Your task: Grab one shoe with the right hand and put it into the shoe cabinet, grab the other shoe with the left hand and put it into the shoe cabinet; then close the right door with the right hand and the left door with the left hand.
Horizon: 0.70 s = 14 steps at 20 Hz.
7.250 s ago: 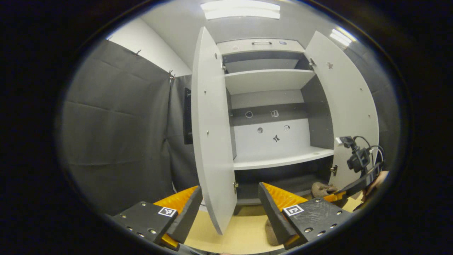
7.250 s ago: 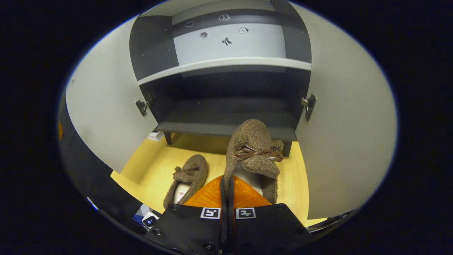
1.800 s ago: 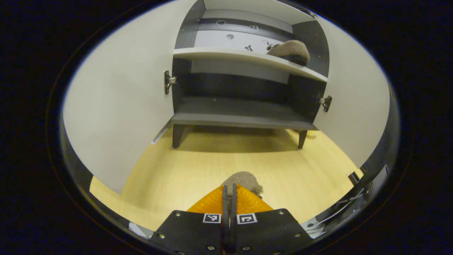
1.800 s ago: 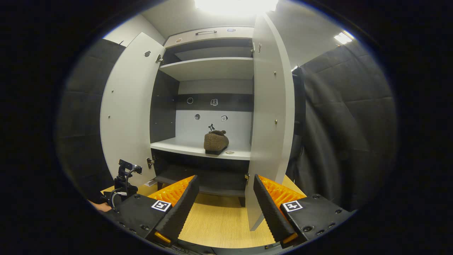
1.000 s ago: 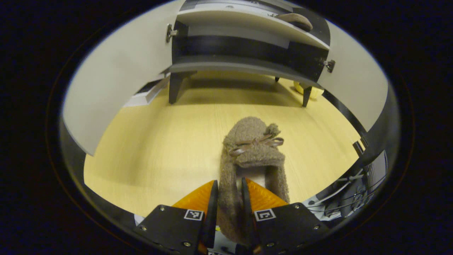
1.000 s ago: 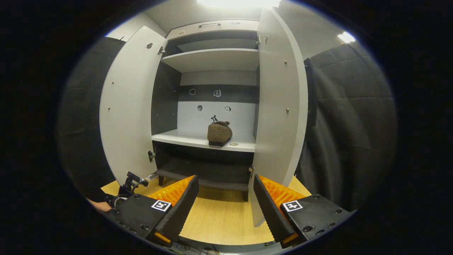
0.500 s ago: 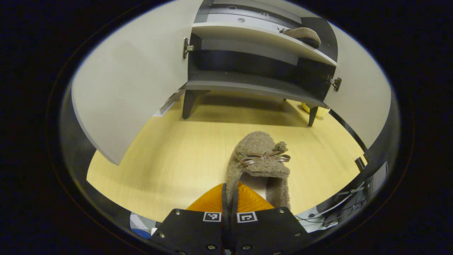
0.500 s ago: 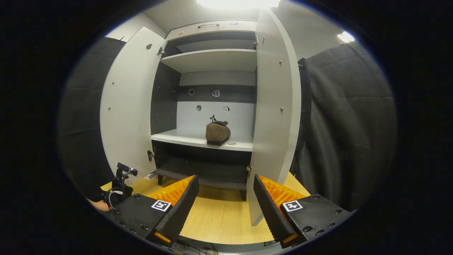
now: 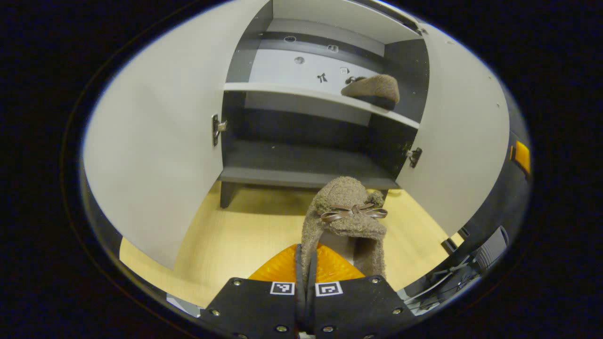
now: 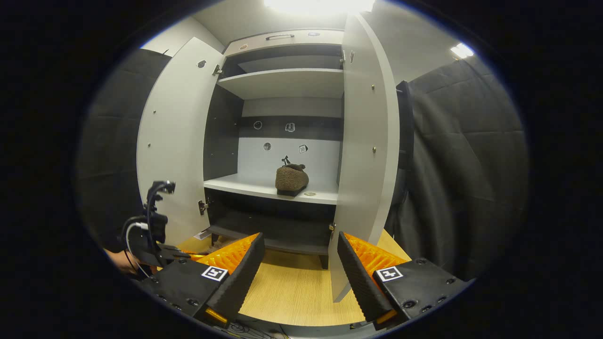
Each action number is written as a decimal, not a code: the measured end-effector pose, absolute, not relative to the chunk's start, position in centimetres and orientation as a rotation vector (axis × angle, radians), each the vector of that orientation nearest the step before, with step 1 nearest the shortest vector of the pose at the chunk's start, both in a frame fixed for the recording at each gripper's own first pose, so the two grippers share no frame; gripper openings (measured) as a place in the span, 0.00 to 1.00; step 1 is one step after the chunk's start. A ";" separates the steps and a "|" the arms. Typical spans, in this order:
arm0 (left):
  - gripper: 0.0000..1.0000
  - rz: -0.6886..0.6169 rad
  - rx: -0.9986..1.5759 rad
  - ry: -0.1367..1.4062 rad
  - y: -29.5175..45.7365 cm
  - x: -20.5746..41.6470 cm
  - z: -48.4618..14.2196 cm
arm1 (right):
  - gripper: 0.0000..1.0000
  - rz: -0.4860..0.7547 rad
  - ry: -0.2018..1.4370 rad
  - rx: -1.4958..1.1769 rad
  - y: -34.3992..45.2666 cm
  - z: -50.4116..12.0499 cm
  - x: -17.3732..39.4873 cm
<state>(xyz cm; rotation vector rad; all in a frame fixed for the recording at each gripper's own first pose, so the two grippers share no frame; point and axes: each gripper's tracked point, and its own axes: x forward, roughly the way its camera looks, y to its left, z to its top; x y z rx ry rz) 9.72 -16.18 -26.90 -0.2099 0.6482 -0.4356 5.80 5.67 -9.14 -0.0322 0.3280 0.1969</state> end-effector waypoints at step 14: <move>0.01 -0.392 -0.273 0.328 -16.2 22.9 -10.4 | 0.97 0.194 0.301 -0.069 4.6 -8.7 6.7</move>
